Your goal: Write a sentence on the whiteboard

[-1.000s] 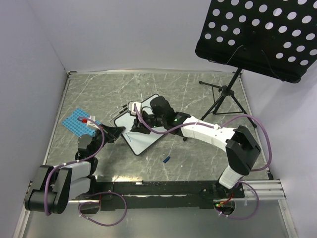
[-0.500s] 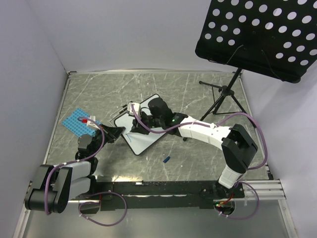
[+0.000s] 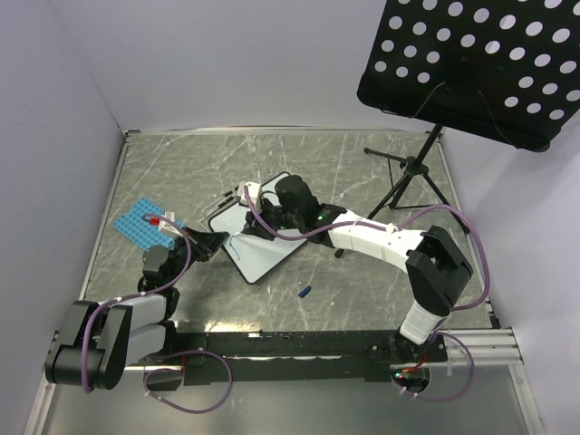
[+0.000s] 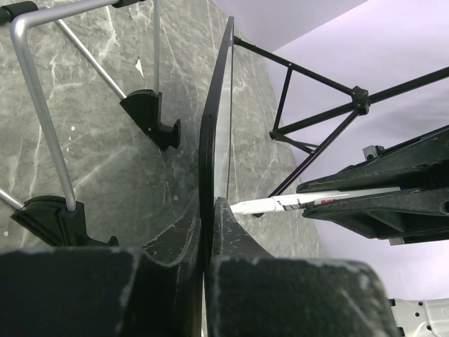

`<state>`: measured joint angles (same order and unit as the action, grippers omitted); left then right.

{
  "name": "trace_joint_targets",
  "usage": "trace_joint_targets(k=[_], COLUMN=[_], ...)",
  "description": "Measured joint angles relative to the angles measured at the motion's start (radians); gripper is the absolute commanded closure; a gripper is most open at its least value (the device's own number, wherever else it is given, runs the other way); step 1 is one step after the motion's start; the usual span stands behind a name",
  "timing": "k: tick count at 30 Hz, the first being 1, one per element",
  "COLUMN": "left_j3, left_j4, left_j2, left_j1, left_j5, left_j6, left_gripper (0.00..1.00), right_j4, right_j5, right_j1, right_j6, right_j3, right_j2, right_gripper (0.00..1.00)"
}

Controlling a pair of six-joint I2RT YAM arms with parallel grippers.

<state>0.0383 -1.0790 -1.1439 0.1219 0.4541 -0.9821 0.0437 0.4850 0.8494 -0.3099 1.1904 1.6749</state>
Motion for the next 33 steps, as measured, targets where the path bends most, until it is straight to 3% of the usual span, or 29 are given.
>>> trace_joint_targets(k=[33], left_j3=[0.0], left_j4=[-0.008], left_j2=[-0.018], left_j1=[0.0], left_j5=[-0.005], left_j6=[-0.007], left_gripper=[0.99], right_j4=[-0.028], right_j5=[0.039], right_j1=[0.043], right_j6=[-0.02], right_j3=[-0.066], right_j2=[-0.032], right_gripper=[1.0])
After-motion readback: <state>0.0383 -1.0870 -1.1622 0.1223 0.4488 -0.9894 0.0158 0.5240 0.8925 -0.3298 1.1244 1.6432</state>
